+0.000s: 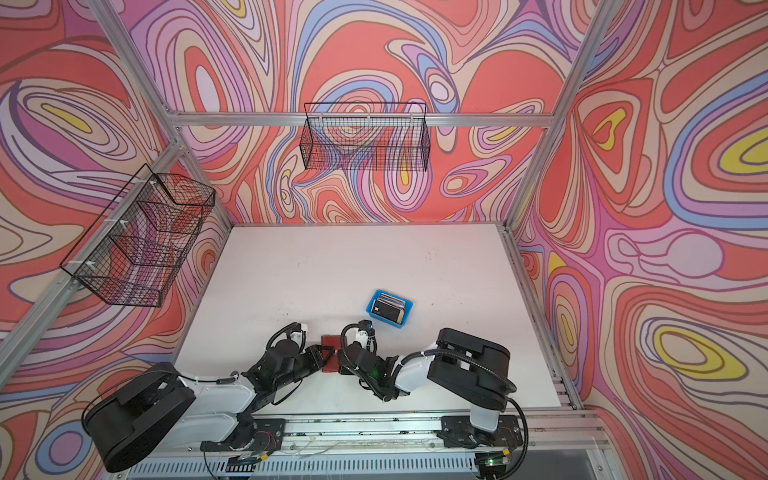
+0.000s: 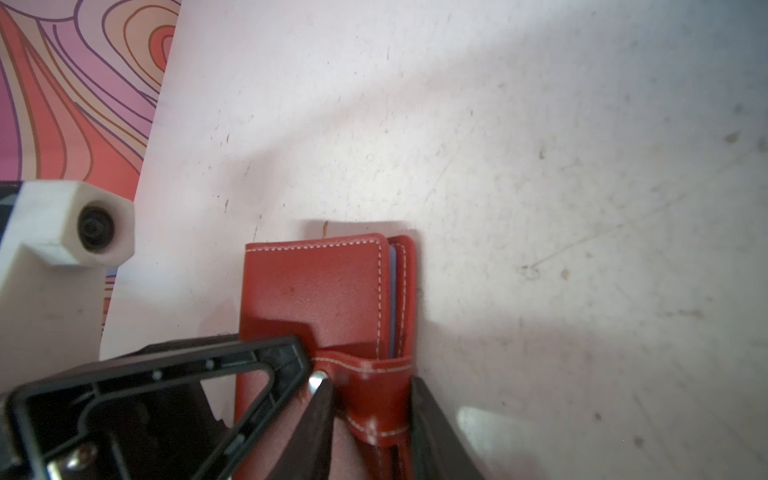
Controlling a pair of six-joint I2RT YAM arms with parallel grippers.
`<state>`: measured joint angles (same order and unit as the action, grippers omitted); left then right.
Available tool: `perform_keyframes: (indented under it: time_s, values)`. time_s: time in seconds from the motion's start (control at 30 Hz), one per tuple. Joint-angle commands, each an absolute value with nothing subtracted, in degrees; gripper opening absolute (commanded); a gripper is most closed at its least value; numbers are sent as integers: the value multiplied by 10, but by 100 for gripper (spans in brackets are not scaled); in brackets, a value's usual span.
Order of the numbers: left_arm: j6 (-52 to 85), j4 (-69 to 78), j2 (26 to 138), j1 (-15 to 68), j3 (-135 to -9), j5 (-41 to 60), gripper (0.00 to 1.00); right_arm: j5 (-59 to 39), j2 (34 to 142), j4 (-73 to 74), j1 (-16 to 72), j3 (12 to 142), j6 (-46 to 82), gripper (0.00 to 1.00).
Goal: Put the credit cards into the card holder
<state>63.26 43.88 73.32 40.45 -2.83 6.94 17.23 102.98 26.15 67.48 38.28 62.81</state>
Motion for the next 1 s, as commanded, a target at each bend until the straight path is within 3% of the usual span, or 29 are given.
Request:
perform_keyframes:
  time_s: [0.0,0.17,0.4,0.6,0.7,0.83,0.97]
  values:
    - [636,479,732,410,-12,116,26,137,1064,227,680,364,651,26]
    - [619,340,656,411,-44,101,26,146,1058,225,680,354,662,25]
    - [613,284,575,411,-41,102,30,153,1061,226,680,353,661,24]
    - [608,255,539,410,-39,102,10,146,1065,235,681,358,657,24]
    - [612,238,521,410,-31,84,0,147,1061,240,680,358,648,30]
    - [600,188,489,410,-45,75,0,161,1014,238,680,356,606,41]
    - [570,78,434,410,-104,57,0,240,895,140,681,377,535,47]
